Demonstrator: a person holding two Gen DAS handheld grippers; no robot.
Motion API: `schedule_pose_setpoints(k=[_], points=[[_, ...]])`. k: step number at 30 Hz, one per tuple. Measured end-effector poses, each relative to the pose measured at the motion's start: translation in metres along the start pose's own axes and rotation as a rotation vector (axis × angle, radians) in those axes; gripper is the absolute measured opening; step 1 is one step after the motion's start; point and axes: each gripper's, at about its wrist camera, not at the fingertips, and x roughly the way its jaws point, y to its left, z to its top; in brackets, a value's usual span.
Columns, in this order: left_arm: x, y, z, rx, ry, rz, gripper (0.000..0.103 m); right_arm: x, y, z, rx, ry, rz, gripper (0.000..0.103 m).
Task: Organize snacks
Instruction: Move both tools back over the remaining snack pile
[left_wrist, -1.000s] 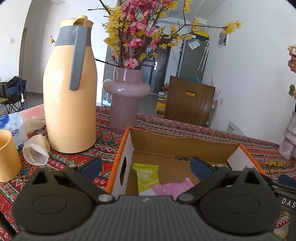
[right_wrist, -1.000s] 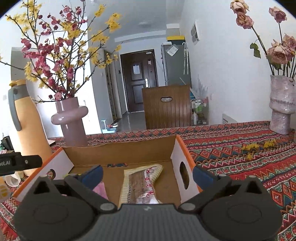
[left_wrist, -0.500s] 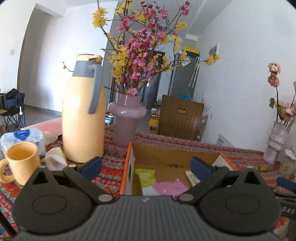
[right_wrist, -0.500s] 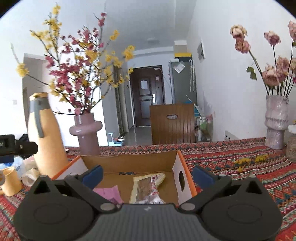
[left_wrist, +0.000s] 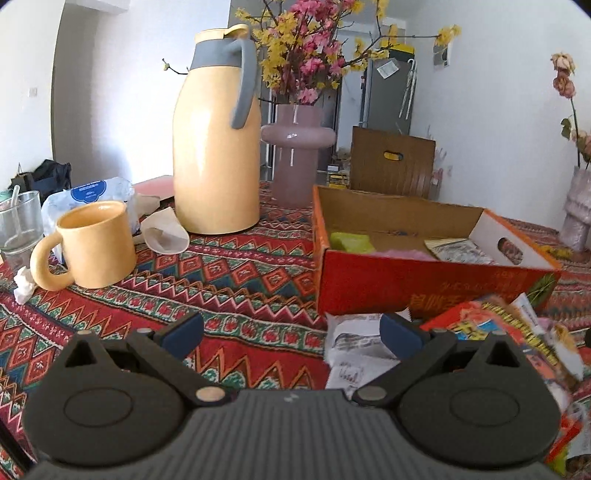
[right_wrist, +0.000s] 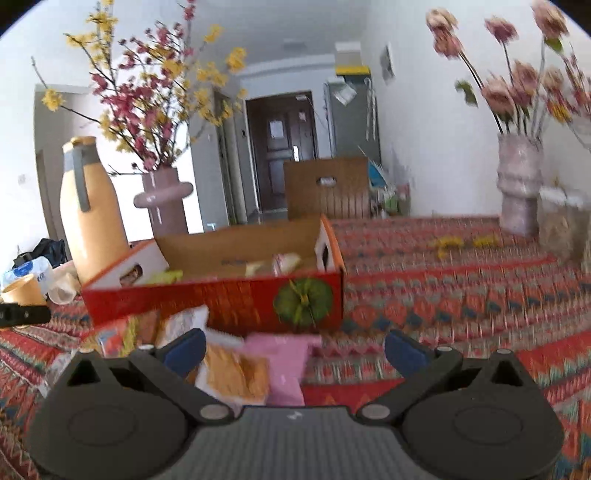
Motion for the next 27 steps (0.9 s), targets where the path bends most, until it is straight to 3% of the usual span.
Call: schedule_pose_setpoints(k=[13, 27], points=[[0.004, -0.005, -0.005, 0.013, -0.006, 0.002, 0.103, 0.007, -0.008, -0.008, 0.053, 0.003, -0.003, 0.103], [0.003, 0.001, -0.005, -0.021, -0.003, -0.019, 0.103, 0.009, 0.002, -0.008, -0.004, 0.018, -0.009, 0.103]])
